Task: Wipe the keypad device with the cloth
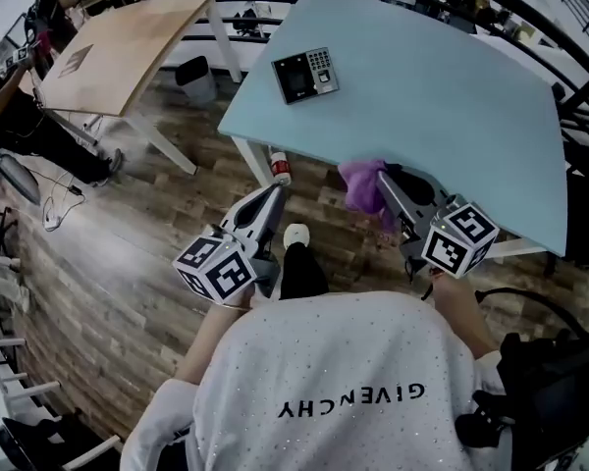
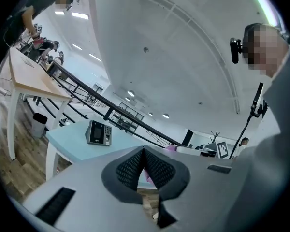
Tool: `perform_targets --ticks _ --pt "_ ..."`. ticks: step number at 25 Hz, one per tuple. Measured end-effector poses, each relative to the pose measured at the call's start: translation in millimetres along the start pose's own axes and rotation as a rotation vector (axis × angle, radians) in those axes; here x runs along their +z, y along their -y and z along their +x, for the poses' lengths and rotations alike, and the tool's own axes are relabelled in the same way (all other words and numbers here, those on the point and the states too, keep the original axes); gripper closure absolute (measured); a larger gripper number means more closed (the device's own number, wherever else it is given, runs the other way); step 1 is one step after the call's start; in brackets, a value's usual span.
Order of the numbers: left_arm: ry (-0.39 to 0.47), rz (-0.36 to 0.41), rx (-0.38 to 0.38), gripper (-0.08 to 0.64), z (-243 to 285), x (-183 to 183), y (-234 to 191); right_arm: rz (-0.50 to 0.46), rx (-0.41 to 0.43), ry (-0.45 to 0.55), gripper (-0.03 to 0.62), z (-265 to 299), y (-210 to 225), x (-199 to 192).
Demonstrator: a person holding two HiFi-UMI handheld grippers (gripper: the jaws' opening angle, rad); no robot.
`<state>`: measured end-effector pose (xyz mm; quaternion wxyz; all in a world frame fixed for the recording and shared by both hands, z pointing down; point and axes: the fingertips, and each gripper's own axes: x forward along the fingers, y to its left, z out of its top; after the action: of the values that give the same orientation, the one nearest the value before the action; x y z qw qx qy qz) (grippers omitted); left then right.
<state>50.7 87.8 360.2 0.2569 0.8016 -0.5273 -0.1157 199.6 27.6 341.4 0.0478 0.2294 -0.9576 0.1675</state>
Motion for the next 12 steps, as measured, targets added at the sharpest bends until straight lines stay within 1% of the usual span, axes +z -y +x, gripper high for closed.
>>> perform_targets --ticks 3,5,12 --pt "0.000 -0.015 -0.038 0.559 31 29 -26 -0.014 -0.017 0.003 0.548 33 15 21" --pt "-0.010 -0.009 -0.065 0.559 51 49 -41 -0.024 -0.025 0.007 0.548 56 23 36" --pt "-0.040 0.017 -0.110 0.559 113 115 -99 -0.036 -0.063 0.013 0.548 133 54 79"
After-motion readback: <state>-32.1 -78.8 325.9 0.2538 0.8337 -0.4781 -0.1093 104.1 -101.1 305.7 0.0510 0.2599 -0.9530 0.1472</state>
